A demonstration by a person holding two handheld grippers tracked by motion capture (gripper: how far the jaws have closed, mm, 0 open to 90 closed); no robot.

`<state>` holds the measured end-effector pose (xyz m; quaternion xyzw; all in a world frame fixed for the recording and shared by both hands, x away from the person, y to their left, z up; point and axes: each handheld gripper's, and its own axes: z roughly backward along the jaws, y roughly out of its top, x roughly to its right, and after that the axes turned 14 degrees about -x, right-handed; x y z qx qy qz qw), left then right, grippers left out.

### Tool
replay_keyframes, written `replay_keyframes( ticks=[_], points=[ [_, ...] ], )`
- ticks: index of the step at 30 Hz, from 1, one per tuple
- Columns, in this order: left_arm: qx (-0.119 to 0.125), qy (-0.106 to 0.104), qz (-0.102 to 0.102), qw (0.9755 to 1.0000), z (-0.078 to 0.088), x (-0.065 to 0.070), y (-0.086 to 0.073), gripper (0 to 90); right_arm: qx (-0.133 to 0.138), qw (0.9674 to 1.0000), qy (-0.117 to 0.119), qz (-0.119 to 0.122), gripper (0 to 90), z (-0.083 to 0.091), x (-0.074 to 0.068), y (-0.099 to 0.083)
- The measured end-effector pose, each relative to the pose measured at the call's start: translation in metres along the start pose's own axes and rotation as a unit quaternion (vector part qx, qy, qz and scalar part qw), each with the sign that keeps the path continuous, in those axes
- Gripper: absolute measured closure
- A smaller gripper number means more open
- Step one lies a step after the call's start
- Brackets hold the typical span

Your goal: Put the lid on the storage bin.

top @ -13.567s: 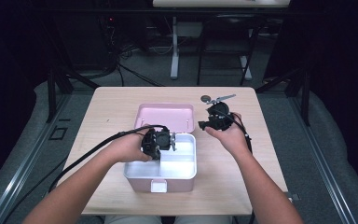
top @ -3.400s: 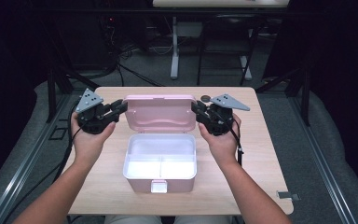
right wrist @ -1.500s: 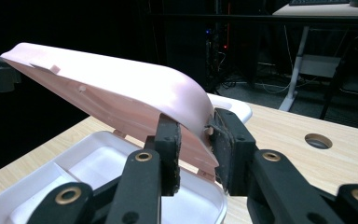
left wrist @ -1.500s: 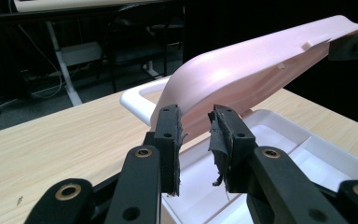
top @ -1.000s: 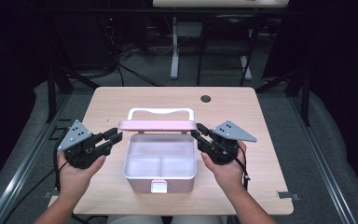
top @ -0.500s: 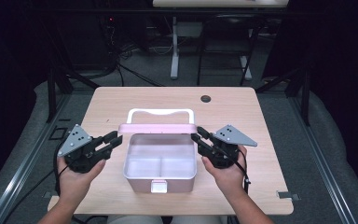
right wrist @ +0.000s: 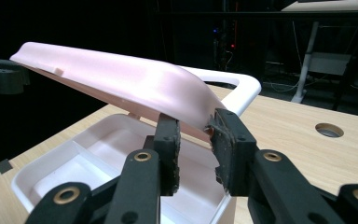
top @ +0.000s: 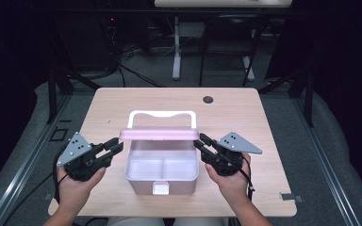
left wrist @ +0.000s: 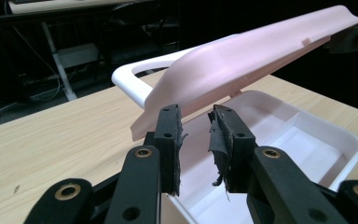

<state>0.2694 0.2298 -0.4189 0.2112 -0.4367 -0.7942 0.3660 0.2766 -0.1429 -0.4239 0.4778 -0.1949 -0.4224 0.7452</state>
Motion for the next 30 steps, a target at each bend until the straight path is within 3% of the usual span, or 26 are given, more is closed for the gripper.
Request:
replay_keyframes(
  ticks=[17,30],
  points=[
    [0.003,0.004,0.012,0.9999,0.009,-0.006,-0.013,72.4,-0.008,0.9999,0.013,0.0,72.0,0.007,0.002,-0.013],
    [-0.003,-0.011,0.017,0.9998,0.001,-0.001,-0.018,72.1,-0.018,0.9995,0.025,0.0,71.7,0.015,0.005,-0.022]
  ],
)
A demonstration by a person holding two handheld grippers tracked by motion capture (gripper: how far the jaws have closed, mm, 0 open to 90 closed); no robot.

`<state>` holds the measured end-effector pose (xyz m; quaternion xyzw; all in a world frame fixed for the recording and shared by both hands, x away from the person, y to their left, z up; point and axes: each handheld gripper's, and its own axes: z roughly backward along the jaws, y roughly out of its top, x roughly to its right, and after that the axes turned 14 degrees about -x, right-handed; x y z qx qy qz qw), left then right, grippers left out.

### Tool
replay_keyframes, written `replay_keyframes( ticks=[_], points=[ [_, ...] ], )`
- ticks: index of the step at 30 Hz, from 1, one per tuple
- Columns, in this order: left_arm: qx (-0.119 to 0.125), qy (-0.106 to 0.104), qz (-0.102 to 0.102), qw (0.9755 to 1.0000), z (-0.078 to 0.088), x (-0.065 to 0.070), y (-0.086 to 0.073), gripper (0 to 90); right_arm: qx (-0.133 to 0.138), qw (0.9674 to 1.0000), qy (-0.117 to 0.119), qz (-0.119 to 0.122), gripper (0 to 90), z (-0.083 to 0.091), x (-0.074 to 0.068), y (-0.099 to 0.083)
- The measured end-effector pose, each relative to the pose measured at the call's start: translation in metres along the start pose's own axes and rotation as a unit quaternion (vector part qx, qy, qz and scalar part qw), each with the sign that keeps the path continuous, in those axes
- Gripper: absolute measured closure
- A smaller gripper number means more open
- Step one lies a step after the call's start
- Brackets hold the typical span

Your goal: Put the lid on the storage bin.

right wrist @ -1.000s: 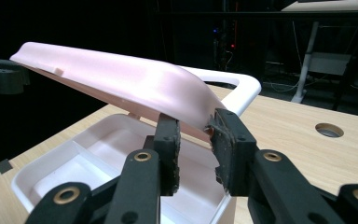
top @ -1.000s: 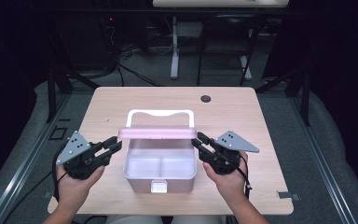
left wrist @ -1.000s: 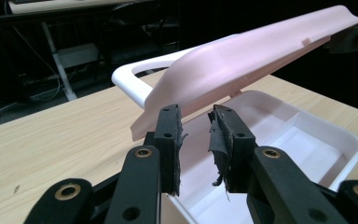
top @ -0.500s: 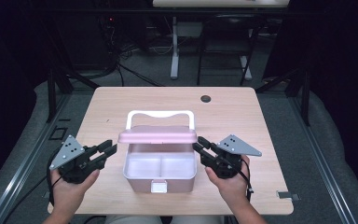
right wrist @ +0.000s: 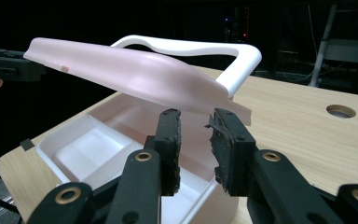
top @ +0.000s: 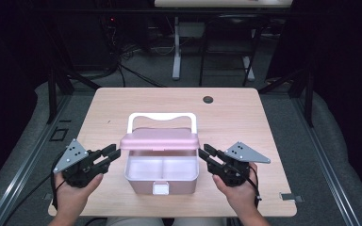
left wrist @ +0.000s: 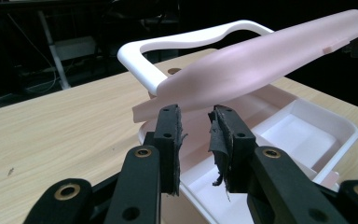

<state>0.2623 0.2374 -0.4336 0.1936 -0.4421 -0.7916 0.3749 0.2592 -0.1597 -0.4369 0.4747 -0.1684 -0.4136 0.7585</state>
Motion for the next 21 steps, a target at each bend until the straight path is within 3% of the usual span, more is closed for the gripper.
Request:
replay_keyframes(
  ticks=[21],
  points=[
    [-0.015,-0.002,-0.006,0.9999,0.002,0.001,-0.006,72.0,0.005,0.9999,0.001,-0.014,73.3,0.011,0.009,-0.006]
  ],
)
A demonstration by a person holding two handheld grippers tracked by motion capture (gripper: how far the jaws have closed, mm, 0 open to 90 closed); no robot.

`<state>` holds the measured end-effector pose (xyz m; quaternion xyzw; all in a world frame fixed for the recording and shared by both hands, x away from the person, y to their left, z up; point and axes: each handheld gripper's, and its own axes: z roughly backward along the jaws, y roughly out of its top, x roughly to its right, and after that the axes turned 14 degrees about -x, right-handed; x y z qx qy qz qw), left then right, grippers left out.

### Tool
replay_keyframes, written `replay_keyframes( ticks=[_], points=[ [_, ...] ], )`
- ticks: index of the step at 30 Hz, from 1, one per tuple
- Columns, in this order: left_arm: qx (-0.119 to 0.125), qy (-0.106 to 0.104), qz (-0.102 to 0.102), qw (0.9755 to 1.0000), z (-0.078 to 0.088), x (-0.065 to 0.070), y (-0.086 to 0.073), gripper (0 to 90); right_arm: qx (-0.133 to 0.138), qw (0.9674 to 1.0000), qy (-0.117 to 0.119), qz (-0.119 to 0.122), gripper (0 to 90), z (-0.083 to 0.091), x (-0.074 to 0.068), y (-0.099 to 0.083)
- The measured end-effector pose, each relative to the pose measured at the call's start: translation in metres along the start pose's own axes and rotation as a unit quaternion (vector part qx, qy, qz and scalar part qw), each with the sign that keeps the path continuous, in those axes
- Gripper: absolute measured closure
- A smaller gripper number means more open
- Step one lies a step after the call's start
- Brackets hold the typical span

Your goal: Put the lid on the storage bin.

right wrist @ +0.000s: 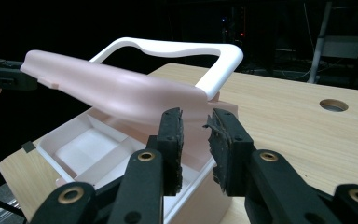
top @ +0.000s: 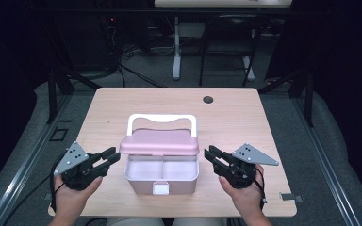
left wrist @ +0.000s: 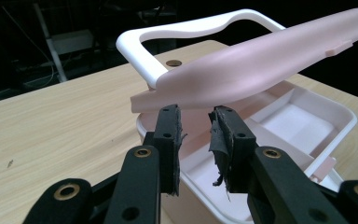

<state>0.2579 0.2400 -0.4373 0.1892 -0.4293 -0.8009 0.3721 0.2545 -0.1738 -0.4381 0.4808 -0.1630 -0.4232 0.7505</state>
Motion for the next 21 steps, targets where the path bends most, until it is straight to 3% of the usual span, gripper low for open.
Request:
replay_keyframes(
  ticks=[6,13,21],
  points=[
    [-0.006,-0.003,-0.003,1.0,0.001,0.001,-0.004,72.0,0.003,1.0,-0.001,-0.004,73.4,-0.001,0.002,0.001],
    [0.003,0.005,0.009,0.9999,0.009,-0.005,-0.003,72.1,0.004,1.0,-0.003,-0.004,73.4,-0.002,0.002,0.002],
    [0.0,0.018,0.021,0.9996,0.005,-0.015,-0.006,70.9,0.003,1.0,-0.008,-0.005,73.4,-0.005,0.005,0.002]
  ],
)
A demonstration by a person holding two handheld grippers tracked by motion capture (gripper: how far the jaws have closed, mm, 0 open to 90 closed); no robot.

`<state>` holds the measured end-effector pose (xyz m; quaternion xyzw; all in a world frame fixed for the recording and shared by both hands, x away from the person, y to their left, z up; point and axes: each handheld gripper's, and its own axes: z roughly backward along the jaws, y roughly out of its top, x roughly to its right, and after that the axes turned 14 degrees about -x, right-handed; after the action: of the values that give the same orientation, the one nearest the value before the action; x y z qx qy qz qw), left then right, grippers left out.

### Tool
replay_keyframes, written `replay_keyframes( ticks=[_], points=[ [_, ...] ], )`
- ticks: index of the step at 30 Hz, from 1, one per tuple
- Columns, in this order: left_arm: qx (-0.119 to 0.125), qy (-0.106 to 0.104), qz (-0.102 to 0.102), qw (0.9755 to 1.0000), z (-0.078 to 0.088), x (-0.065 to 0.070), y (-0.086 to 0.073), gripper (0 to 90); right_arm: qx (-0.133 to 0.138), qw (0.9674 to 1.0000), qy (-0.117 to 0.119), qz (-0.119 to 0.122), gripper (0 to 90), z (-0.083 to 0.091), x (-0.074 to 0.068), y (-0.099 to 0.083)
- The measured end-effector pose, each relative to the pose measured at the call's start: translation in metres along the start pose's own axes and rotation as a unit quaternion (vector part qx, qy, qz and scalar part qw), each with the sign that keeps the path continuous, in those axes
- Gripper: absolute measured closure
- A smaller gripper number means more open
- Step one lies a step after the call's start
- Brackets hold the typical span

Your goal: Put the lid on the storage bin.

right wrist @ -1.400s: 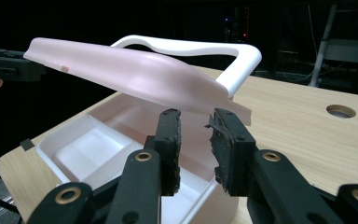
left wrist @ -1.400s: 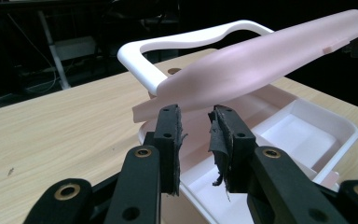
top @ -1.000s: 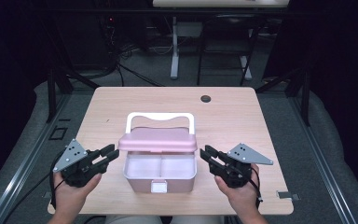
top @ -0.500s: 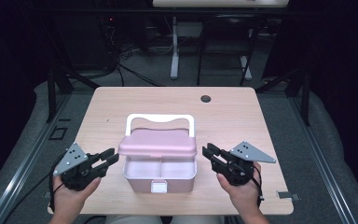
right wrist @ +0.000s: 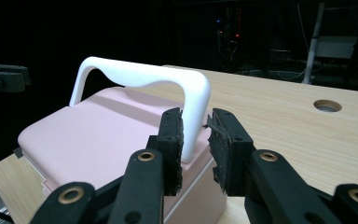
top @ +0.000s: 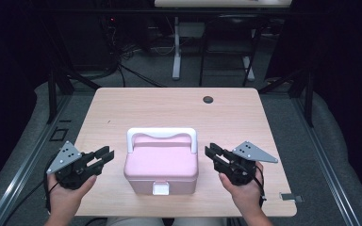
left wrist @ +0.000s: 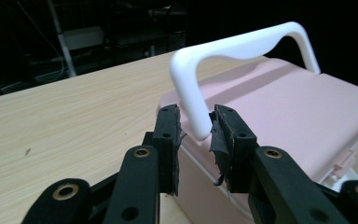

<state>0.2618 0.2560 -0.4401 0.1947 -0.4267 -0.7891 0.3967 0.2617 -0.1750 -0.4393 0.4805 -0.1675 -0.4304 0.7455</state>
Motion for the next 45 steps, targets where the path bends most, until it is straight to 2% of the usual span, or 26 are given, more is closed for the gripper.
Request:
replay_keyframes(
  ticks=[10,14,16,20,26,33,45],
  points=[
    [-0.002,0.022,0.034,0.9992,-0.006,-0.02,-0.011,64.8,-0.006,0.9997,-0.022,-0.002,72.0,-0.003,0.007,-0.002],
    [-0.005,0.049,0.035,0.9982,-0.006,-0.028,-0.016,62.0,-0.007,0.9996,-0.026,-0.007,71.5,-0.003,0.01,-0.003],
    [-0.003,0.054,0.046,0.9975,-0.007,-0.032,-0.02,60.0,-0.005,0.9995,-0.029,-0.01,70.9,-0.003,0.011,-0.004],
    [-0.005,0.064,0.062,0.996,-0.008,-0.041,-0.027,58.3,-0.003,0.9985,-0.054,-0.004,70.3,-0.002,0.015,-0.008],
    [-0.006,0.074,0.08,0.9941,-0.007,-0.051,-0.035,53.3,0.001,0.9975,-0.07,-0.013,66.3,-0.004,0.025,-0.014],
    [-0.012,0.084,0.091,0.9922,-0.011,-0.059,-0.045,51.3,0.002,0.9958,-0.09,-0.018,63.7,-0.004,0.034,-0.021],
    [-0.011,0.099,0.109,0.9891,-0.012,-0.07,-0.06,50.3,0.005,0.9914,-0.13,0.006,56.9,-0.011,0.039,-0.034]
  ],
)
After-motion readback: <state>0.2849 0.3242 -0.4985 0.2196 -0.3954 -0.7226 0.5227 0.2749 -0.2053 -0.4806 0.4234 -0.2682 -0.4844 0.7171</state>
